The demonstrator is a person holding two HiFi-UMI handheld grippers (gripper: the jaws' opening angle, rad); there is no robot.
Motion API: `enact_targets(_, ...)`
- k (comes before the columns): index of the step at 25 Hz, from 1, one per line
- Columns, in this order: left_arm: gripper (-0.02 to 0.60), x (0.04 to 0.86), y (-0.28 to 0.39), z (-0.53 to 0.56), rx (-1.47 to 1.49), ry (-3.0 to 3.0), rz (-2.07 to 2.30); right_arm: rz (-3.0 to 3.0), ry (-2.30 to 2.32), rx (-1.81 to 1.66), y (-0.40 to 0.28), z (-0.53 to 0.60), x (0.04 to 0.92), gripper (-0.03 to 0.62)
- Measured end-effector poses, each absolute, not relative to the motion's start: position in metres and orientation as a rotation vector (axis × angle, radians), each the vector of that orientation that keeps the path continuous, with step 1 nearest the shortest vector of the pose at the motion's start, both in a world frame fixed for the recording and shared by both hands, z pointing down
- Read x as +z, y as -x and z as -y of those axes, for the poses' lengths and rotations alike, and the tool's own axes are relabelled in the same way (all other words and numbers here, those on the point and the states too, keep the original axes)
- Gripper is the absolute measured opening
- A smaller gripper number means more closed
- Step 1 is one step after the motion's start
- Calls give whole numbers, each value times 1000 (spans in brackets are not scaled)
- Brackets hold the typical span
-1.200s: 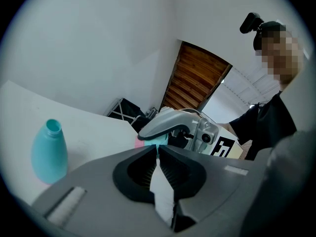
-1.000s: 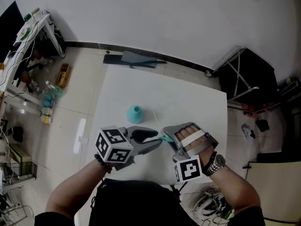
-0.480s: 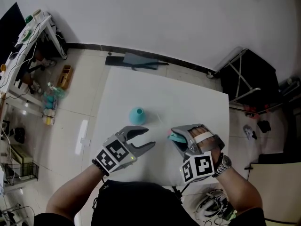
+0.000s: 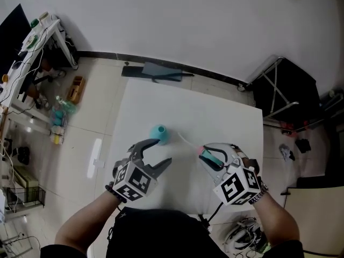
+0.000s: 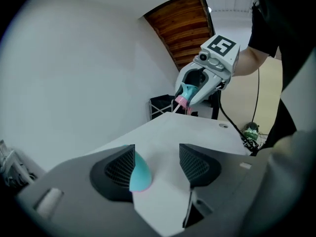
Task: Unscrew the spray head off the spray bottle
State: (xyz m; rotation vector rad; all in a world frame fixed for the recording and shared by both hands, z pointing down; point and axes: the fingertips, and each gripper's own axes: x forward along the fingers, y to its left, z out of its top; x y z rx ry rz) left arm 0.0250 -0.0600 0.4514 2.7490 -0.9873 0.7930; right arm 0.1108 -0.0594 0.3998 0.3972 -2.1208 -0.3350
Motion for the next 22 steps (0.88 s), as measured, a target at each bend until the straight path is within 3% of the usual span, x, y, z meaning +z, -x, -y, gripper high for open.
enact_targets(9, 437, 473, 2, 84, 856, -2666, 1196, 2293, -452, -83, -97, 63, 376, 117)
enact_targets(22, 479, 533, 6, 106, 921, -2563, 1152, 2327, -468, 20, -75, 66, 362, 117)
